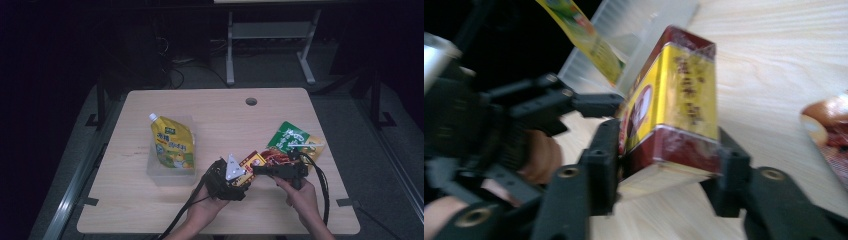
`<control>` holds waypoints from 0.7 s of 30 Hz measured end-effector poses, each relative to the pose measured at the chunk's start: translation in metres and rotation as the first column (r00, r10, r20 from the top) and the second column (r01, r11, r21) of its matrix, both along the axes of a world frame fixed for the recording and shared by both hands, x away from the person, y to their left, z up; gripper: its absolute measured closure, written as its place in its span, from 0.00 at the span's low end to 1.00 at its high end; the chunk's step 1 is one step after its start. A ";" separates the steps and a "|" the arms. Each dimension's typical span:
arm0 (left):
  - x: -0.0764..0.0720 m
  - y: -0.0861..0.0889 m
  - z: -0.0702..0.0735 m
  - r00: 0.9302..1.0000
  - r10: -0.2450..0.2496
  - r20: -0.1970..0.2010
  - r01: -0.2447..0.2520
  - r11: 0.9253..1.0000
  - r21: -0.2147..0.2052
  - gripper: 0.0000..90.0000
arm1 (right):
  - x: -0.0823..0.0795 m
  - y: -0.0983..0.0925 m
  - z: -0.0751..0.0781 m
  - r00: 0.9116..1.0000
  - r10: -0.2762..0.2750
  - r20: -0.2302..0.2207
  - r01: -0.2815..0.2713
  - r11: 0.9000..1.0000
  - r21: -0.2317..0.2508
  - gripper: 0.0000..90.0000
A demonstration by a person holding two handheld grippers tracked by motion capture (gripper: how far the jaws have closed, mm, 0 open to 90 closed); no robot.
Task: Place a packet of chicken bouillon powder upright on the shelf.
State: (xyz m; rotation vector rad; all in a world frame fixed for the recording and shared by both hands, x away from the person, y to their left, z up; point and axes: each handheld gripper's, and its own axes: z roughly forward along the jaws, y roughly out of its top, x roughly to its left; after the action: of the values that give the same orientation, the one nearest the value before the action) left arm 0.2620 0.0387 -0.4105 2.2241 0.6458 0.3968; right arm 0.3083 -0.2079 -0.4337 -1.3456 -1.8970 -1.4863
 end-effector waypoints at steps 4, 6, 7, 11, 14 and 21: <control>-0.001 0.001 -0.004 1.000 0.006 0.000 -0.006 1.000 0.007 0.35 | 0.000 0.002 0.004 1.000 0.018 0.008 -0.018 1.000 -0.002 0.70; -0.002 0.002 -0.005 1.000 0.007 0.001 -0.007 1.000 -0.001 0.35 | 0.000 0.003 0.005 1.000 0.023 0.010 -0.023 1.000 0.000 0.72; -0.002 0.003 -0.005 1.000 0.000 0.000 0.000 1.000 0.002 0.35 | 0.000 0.004 0.005 1.000 0.025 0.008 -0.025 1.000 -0.001 0.73; -0.002 0.009 -0.003 1.000 -0.017 -0.022 0.017 1.000 -0.012 0.35 | 0.000 0.006 0.010 0.999 0.044 0.029 -0.043 0.998 -0.042 0.74; -0.005 0.013 0.000 0.999 -0.025 -0.027 0.024 0.999 -0.021 0.33 | 0.001 0.007 0.016 0.995 0.068 0.072 -0.061 0.994 -0.090 0.74; -0.019 0.023 -0.001 0.998 -0.062 -0.033 0.061 0.997 -0.045 0.32 | 0.009 0.013 0.032 0.967 0.152 0.207 -0.106 0.971 -0.216 0.74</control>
State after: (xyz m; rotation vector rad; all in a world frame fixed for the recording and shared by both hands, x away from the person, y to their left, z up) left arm 0.2433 0.0618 -0.4115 2.2076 0.5974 0.3109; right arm 0.3174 -0.1949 -0.4016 -1.1501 -2.2853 -1.4615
